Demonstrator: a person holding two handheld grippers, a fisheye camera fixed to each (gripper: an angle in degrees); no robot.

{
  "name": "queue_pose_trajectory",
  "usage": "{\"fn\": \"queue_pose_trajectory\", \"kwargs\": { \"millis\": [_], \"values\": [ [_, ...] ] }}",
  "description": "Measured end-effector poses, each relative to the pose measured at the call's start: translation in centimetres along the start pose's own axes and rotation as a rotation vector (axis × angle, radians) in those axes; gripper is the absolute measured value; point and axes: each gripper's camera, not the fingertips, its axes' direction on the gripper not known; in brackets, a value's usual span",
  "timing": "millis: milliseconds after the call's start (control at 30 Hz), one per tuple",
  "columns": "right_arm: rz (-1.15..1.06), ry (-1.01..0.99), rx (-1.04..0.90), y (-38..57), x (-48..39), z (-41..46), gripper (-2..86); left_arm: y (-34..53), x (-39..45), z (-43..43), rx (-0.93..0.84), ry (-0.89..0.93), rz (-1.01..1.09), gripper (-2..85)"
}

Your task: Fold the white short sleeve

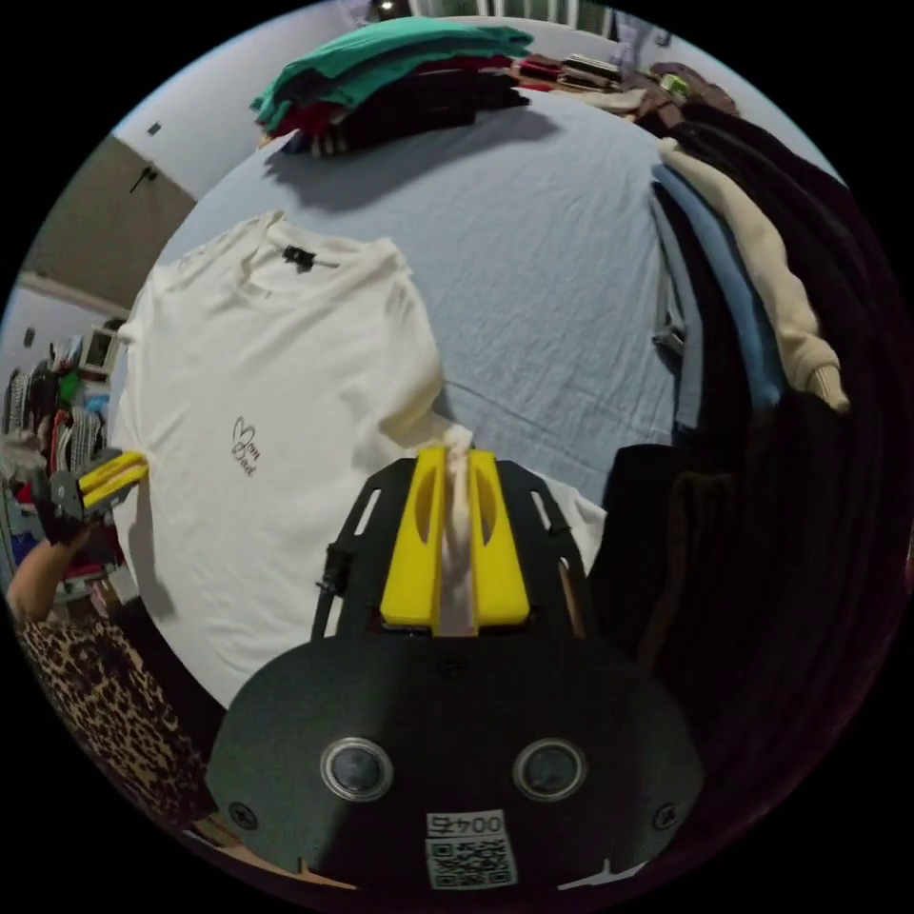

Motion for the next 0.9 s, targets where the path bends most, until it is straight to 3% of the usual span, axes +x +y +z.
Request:
{"fn": "queue_pose_trajectory", "kwargs": {
  "millis": [67, 133, 233, 433, 700, 800, 900],
  "values": [
    [0.077, 0.135, 0.004, 0.8, 0.5, -0.3, 3.5, 0.1, -0.5, 0.0, 0.004, 0.008, -0.008, 1.8],
    [0.251, 0.079, 0.012, 2.2, 2.7, 0.5, 3.1, 0.2, -1.0, 0.0, 0.009, 0.010, -0.012, 1.9],
    [0.342, -0.025, 0.054, 3.4, 3.7, 0.7, 5.6, 0.1, -1.6, 0.1, 0.005, 0.007, -0.006, 2.0],
    [0.317, 0.141, 0.172, 5.5, 0.0, -3.5, 7.9, 0.3, -3.1, 0.2, 0.009, 0.015, -0.015, 2.1],
    [0.203, -0.240, 0.160, 7.4, -8.8, -1.4, 12.0, 0.4, -5.5, 0.4, 0.012, 0.032, -0.025, 2.4],
    [0.199, -0.284, 0.132, 8.4, -12.5, 0.1, 13.6, 0.8, -6.8, 0.5, 0.030, 0.064, -0.041, 2.8],
    [0.178, -0.181, 0.153, 9.2, -15.5, 0.7, 15.6, 1.2, -8.3, 0.7, 0.051, 0.105, -0.049, 3.6]
  ]
}}
